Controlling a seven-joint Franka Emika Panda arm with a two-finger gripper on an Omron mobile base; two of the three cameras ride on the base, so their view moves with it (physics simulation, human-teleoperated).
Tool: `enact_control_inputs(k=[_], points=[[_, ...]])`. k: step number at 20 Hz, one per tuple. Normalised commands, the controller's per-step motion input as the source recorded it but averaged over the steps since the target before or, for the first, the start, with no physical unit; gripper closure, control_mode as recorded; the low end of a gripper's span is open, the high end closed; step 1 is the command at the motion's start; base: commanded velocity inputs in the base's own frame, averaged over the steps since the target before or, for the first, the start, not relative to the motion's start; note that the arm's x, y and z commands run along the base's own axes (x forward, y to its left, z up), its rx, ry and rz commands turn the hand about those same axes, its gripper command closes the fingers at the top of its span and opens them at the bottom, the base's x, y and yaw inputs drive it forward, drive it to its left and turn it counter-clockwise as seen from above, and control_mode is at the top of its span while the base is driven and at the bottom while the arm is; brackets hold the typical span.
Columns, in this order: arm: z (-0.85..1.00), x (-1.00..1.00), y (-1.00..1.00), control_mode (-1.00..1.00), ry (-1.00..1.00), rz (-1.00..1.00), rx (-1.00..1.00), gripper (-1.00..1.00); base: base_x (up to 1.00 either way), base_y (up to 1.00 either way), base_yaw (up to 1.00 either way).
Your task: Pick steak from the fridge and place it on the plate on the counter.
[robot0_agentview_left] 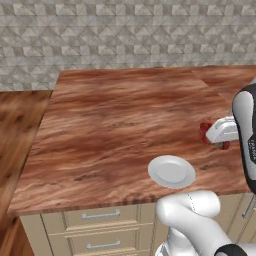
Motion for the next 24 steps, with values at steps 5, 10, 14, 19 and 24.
enact_control_inputs(k=[5,10,14,19,24], points=[[-0.73,0.60,0.16,-1.00,0.14,0.01,0.04,1.00,0.00,0.00,0.00],[-0.60,0.47,0.11,-1.00,0.00,-0.01,0.00,1.00,0.00,0.00,0.00],[-0.61,0.30,0.00,-1.00,0.00,0.00,0.00,1.00,0.00,0.00,0.00],[-0.56,0.28,0.00,-1.00,0.00,0.00,0.00,1.00,0.00,0.00,0.00],[-0.56,0.28,0.10,-1.00,0.00,0.00,0.00,1.00,0.00,0.00,0.00]])
